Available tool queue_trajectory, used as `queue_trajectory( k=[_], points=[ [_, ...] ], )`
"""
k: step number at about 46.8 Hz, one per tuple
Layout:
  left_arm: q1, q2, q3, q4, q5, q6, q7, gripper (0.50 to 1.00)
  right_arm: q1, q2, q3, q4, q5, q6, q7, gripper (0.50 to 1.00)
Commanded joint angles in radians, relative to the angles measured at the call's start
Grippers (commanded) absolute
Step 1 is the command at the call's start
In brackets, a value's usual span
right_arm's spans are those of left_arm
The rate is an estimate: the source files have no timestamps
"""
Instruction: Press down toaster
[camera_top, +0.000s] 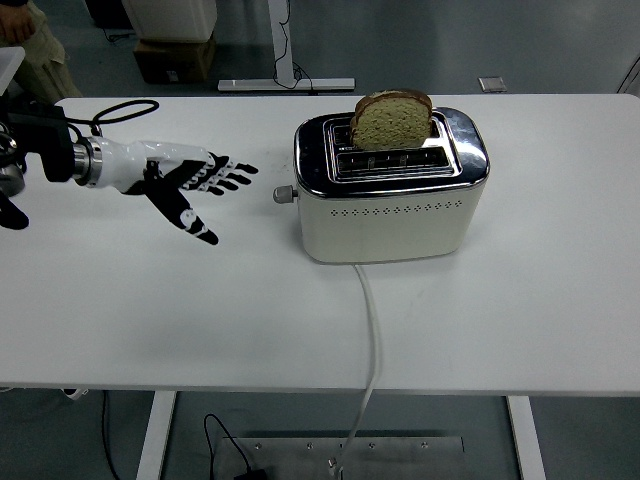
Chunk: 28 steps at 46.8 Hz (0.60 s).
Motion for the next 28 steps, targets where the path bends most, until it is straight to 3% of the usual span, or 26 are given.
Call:
queue_trajectory(
  k=[1, 7, 15, 28],
  points=[
    [-0.056, 0.027, 0.001, 0.002, -0.034, -0.025, -0.001, 1.000, 0.000, 0.000, -0.002, 0.000, 0.000, 0.000, 0.000, 0.998],
    [-0.103, 0.043, -0.024, 0.013, -0.099, -0.035, -0.003, 1.000, 0.000, 0.000, -0.002, 0.000, 0.000, 0.000, 0.000, 0.998],
    [-0.096, 0.029, -0.116, 0.056, -0.189, -0.031, -0.006, 1.000, 0.000, 0.000, -0.002, 0.001, 0.000, 0.002, 0.000, 0.998],
    [-0.091, -0.023, -0.191, 0.183, -0.329, -0.020, -0.080, 1.000, 0.000, 0.000, -0.002, 0.001, 0.000, 0.000, 0.000, 0.998]
  ],
)
